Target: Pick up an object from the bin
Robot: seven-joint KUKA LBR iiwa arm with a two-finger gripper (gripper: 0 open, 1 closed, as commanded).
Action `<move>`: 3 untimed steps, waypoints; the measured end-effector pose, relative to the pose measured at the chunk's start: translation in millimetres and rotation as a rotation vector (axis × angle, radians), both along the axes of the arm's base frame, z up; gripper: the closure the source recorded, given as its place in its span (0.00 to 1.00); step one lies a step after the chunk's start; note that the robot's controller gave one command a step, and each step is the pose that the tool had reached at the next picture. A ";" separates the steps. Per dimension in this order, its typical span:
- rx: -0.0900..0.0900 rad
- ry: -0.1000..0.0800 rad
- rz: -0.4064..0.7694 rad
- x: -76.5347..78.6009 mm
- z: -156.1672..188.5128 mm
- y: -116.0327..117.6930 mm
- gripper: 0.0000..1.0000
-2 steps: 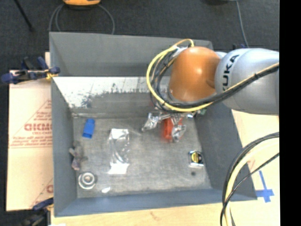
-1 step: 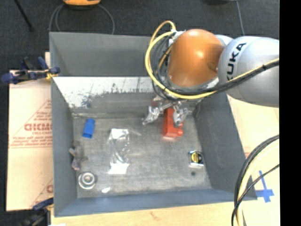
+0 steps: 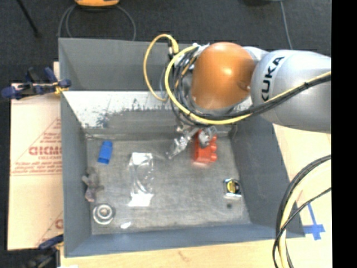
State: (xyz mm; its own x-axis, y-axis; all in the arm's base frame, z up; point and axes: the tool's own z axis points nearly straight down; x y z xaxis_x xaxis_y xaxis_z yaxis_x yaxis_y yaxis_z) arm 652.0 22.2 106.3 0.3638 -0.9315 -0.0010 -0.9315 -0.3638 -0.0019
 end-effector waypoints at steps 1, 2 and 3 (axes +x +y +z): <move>0.000 0.003 0.202 -22.8 7.2 67.1 0.00; -0.004 -0.003 0.155 -16.6 36.7 -52.4 0.00; 0.000 -0.002 0.343 3.2 -28.7 -76.6 0.00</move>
Offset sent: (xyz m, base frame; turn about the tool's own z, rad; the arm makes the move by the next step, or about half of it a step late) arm -0.0230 0.0656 0.0062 -0.2046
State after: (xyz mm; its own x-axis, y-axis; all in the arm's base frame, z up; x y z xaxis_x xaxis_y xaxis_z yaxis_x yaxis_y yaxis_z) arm 655.2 -54.3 77.6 0.6557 -0.7550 0.0000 -0.7550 -0.6557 -0.0038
